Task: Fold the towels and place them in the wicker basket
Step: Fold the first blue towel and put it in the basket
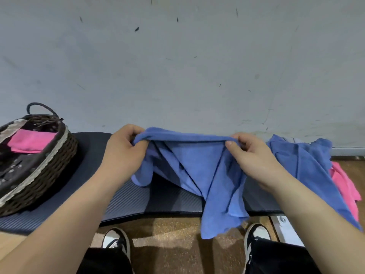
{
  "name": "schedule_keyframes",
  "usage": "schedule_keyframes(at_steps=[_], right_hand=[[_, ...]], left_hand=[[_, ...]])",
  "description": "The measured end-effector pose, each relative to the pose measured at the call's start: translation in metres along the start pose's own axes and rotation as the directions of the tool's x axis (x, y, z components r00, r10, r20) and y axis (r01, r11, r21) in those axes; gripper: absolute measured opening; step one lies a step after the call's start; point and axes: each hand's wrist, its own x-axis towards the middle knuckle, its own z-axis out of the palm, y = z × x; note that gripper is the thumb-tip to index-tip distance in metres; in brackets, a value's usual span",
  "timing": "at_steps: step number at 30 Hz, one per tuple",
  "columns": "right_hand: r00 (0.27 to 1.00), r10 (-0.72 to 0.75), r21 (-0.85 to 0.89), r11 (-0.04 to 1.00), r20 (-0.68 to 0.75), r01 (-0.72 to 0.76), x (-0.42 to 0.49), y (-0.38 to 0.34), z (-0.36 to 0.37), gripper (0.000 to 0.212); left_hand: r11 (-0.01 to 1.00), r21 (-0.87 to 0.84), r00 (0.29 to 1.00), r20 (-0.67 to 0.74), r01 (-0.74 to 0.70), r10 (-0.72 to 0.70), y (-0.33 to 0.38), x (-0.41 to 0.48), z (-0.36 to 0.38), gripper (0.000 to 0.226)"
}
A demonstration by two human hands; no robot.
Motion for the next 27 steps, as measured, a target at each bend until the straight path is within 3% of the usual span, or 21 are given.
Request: schedule_keyframes(at_steps=[2, 4, 7, 10, 13, 16, 20, 21, 23, 25, 27], right_hand=[[0.981, -0.064, -0.001, 0.998, -0.181, 0.065, -0.002, -0.002, 0.011, 0.02], [0.96, -0.07, 0.055, 0.995, -0.269, 0.088, -0.004, -0.006, 0.019, 0.023], [0.956, -0.046, 0.118, 0.989, -0.29, 0.083, -0.01, -0.011, 0.026, 0.025], [0.956, -0.121, 0.031, 0.99, -0.266, 0.134, -0.023, -0.013, 0.025, 0.022], [0.958, -0.204, -0.07, 0.979, -0.201, 0.193, -0.04, -0.019, 0.02, 0.013], [0.936, -0.259, -0.132, 0.964, -0.239, 0.233, -0.053, -0.03, 0.013, 0.008], [0.939, -0.223, -0.053, 0.975, -0.262, 0.217, -0.057, -0.041, -0.005, 0.011], [0.942, -0.213, -0.041, 0.977, -0.261, 0.21, -0.054, -0.041, -0.01, 0.013], [0.934, -0.209, -0.055, 0.978, -0.29, 0.201, -0.047, -0.037, -0.015, 0.015], [0.932, -0.198, -0.144, 0.977, -0.304, 0.16, -0.035, -0.027, -0.012, 0.014], [0.951, -0.157, -0.263, 0.961, -0.267, 0.085, -0.019, -0.013, -0.004, 0.014]], left_hand=[[0.989, 0.143, 0.999, 0.012, -0.047, 0.046, -0.011, -0.006, -0.021, 0.016], [0.961, 0.264, 0.996, 0.024, -0.088, 0.084, -0.02, -0.015, -0.039, 0.019], [0.961, 0.269, 0.998, 0.04, -0.062, 0.054, -0.032, -0.023, -0.065, 0.017], [0.969, 0.245, 0.999, 0.021, -0.046, 0.042, -0.041, -0.029, -0.084, 0.012], [0.997, 0.073, 0.999, -0.042, 0.009, -0.006, -0.041, -0.037, -0.094, 0.011], [0.979, -0.18, 0.994, -0.038, 0.091, -0.1, -0.037, -0.042, -0.103, 0.054], [0.905, -0.37, 0.966, 0.219, 0.21, -0.135, -0.023, -0.044, -0.119, 0.094], [0.883, -0.391, 0.943, 0.298, 0.26, -0.146, -0.02, -0.042, -0.124, 0.089], [0.869, -0.36, 0.902, 0.385, 0.34, -0.194, -0.019, -0.035, -0.132, 0.056], [0.908, -0.225, 0.904, 0.329, 0.354, -0.272, -0.027, -0.027, -0.129, 0.033], [0.938, -0.079, 0.924, 0.22, 0.338, -0.314, -0.04, -0.016, -0.116, 0.023]])
